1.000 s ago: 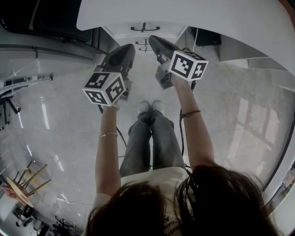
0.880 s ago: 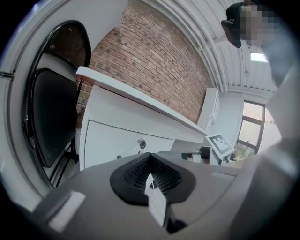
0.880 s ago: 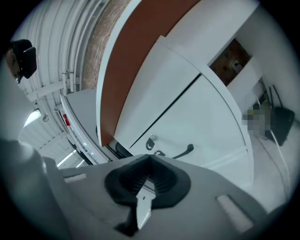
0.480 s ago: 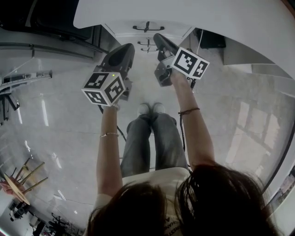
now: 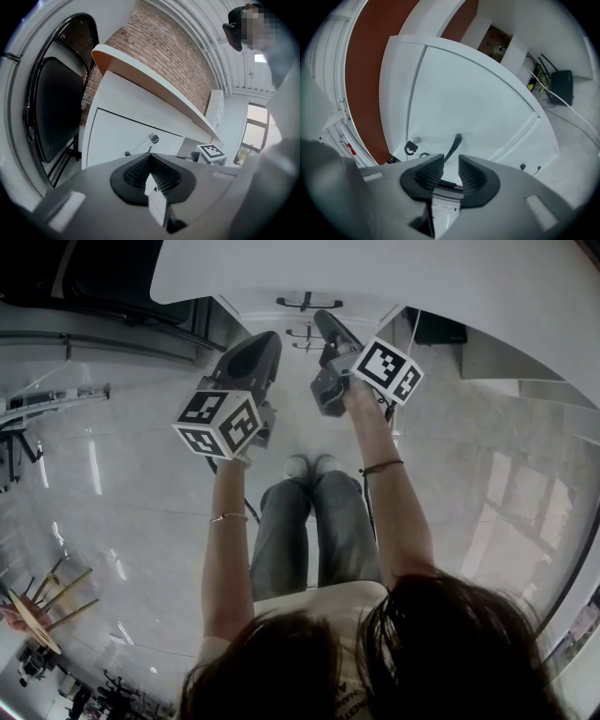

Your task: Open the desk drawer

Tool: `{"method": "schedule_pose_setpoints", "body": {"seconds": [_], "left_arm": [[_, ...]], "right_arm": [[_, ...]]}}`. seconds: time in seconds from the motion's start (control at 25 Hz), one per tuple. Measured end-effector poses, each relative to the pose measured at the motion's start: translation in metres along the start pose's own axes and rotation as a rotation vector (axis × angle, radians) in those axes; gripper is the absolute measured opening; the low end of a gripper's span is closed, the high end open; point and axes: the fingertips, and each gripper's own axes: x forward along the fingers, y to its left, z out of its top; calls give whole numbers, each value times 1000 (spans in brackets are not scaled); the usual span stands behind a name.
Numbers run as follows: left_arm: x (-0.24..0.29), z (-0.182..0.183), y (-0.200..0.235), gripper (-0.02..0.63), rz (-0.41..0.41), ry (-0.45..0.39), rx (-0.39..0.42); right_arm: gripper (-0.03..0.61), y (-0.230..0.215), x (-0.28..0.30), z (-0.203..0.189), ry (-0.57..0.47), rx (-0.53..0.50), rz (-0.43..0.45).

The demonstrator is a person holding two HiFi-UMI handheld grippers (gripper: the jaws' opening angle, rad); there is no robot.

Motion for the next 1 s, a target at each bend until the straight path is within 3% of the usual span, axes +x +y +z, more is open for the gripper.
{"method": "schedule_pose_setpoints", "body": {"seconds": [0.2, 0.64, 1.0], "left_arm": [[4, -3, 2, -2, 0, 11, 4], [6, -6, 3, -2, -1, 25, -7], [13, -9, 0, -2, -12, 45, -4]], "right_arm": [[109, -3, 7, 2, -34, 61, 12], [109, 1, 19, 14, -59, 171, 62], [58, -7, 19, 15, -94, 215, 38]]}}
